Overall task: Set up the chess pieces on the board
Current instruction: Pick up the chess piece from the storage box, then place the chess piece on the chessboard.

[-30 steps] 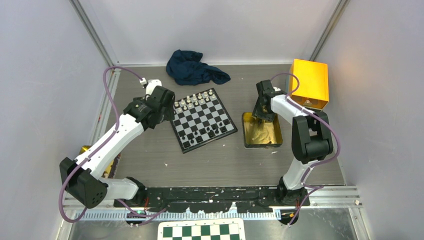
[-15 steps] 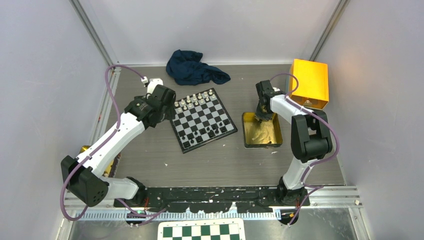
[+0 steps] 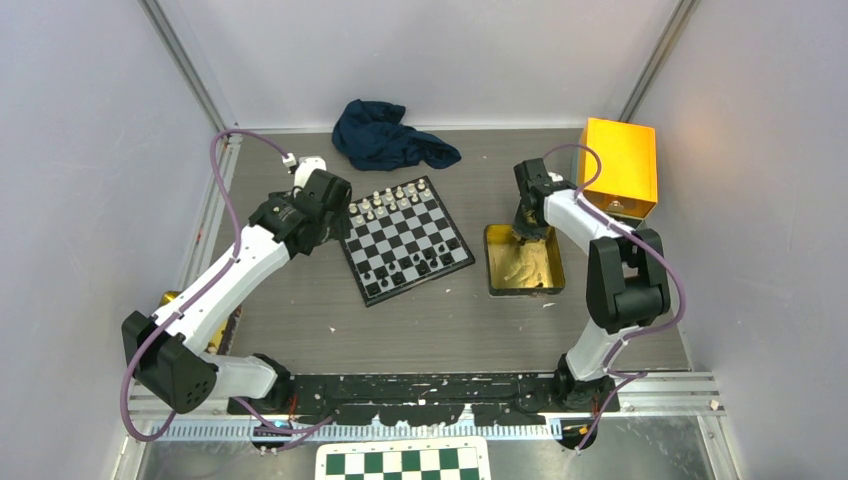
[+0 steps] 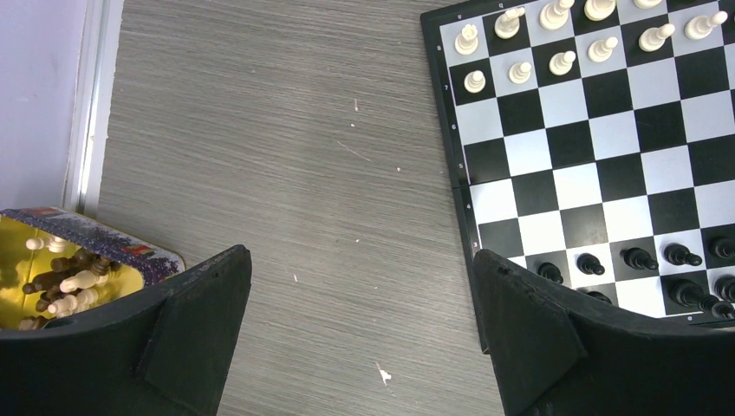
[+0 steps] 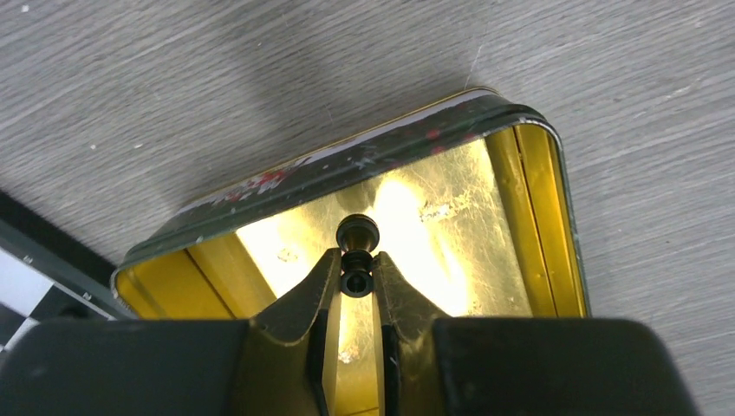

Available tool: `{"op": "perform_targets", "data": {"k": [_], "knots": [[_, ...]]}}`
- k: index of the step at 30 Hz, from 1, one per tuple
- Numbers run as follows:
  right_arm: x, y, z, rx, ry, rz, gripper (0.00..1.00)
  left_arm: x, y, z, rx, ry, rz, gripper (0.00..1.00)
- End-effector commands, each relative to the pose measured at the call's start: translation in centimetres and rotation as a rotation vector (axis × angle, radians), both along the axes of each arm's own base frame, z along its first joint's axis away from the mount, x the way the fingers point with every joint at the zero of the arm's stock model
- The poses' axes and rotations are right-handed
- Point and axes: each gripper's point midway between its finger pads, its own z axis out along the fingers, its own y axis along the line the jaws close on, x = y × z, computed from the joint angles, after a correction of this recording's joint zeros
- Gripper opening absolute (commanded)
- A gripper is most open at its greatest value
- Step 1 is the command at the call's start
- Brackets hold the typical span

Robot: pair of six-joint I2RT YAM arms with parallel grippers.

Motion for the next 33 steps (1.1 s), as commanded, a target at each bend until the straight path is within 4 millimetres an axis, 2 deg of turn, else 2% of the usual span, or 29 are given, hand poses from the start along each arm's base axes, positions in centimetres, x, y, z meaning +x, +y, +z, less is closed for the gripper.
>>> {"op": "perform_targets", "data": {"k": [1,6,14,18,23,28,29,33], "knots": [[-0.2,0.9,4.4,0.002,-0.090,0.055,0.01,1.1,-0.3,2.4,-0.028,-0.088,0.009,1.00],[-1.2,3.7,6.9,0.013,-0.108,0.151,0.01,0.9,0.1,2.8,-0.024,-0.101,0.020,1.00],[-3.6,11.7,10.5,0.047,-0.141,0.357,0.01,-0.1,0.9,3.5,-0.034,-0.121,0.042,1.00],[-4.9,15.4,11.4,0.061,-0.139,0.446,0.01,-0.5,1.2,3.7,-0.036,-0.128,0.048,1.00],[-6.2,19.3,11.6,0.074,-0.129,0.537,0.01,-0.9,1.6,3.9,-0.035,-0.135,0.054,1.00],[-7.5,23.1,10.9,0.083,-0.108,0.622,0.01,-1.0,1.9,4.3,-0.029,-0.147,0.055,1.00],[-8.1,24.9,10.3,0.080,-0.096,0.659,0.01,-1.0,2.0,4.7,-0.025,-0.155,0.052,1.00],[-8.4,26.6,9.4,0.076,-0.084,0.693,0.01,-1.0,2.1,5.0,-0.020,-0.164,0.049,1.00]]}}
